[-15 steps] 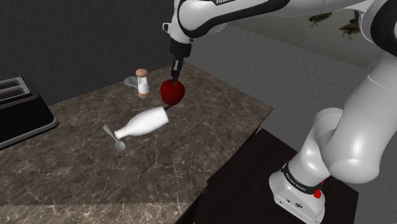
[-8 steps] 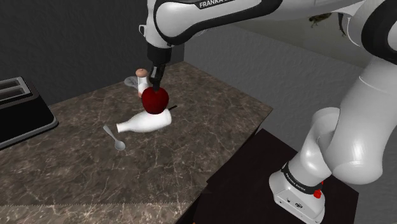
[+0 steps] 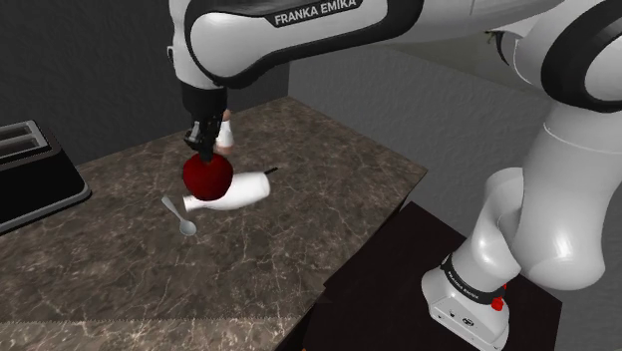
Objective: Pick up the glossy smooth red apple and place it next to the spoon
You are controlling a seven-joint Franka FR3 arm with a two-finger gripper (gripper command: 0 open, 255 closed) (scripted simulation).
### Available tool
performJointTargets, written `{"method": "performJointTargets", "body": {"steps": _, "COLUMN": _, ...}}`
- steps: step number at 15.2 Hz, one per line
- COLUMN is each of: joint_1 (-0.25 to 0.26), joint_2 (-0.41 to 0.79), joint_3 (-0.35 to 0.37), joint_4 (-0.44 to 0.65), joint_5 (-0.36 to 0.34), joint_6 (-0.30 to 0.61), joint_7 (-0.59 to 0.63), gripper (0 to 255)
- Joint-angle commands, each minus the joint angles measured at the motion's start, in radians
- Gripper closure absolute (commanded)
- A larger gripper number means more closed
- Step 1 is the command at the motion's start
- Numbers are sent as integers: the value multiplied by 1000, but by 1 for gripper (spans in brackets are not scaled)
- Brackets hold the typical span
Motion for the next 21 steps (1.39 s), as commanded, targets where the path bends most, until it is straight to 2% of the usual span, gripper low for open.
{"method": "performJointTargets", "body": {"steps": 1, "joint_1": 23, "joint_2": 44, "joint_3": 12, "joint_4": 63, "joint_5": -8, "joint_6": -17, "joint_7": 41, "gripper": 255}}
{"method": "performJointTargets", "body": {"steps": 2, "joint_1": 39, "joint_2": 74, "joint_3": 20, "joint_4": 106, "joint_5": -14, "joint_6": -29, "joint_7": 67, "gripper": 255}}
{"method": "performJointTargets", "body": {"steps": 21, "joint_1": 40, "joint_2": 147, "joint_3": 21, "joint_4": -48, "joint_5": -8, "joint_6": 197, "joint_7": 58, "gripper": 255}}
